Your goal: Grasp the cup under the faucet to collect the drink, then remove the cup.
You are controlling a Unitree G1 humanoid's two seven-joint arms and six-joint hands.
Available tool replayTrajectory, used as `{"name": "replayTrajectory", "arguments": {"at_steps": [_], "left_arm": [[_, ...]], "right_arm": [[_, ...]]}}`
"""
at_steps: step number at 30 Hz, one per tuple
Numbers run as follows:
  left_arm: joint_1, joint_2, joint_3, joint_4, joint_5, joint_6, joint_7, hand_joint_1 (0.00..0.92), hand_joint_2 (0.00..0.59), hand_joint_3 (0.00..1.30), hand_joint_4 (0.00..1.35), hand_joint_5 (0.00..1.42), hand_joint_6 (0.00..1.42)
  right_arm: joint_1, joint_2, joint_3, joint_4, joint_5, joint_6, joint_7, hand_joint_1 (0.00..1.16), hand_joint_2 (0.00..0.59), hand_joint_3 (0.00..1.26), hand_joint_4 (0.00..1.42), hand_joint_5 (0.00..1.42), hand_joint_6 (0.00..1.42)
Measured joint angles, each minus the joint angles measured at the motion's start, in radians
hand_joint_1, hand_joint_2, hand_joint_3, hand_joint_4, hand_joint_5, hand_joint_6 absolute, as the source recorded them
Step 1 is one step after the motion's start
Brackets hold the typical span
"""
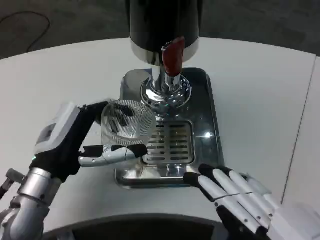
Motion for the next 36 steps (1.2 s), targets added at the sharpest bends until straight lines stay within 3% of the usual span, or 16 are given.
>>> {"name": "replayTrajectory", "arguments": {"at_steps": [6,18,36], "left_arm": [[-0.052,-0.027,-0.06,0.122,0.014,0.008,0.128,0.695,0.062,0.69,0.76,0.82,0.6],[-0.133,-0.103,-0.149,0.283,0.042,0.035,0.357,0.681,0.059,0.69,0.76,0.84,0.63],[-0.286,-0.132,-0.239,0.41,0.04,0.11,0.381,0.668,0.069,0.69,0.77,0.84,0.63]], "right_arm": [[0.014,0.0,-0.067,0.0,0.055,-0.023,-0.008,0.58,0.435,0.07,0.01,0.0,0.0],[0.027,0.0,-0.159,0.0,0.121,-0.048,-0.008,0.58,0.435,0.07,0.01,0.0,0.0],[0.029,0.0,-0.147,0.0,0.123,-0.045,-0.008,0.58,0.435,0.08,0.02,0.0,0.0]]}}
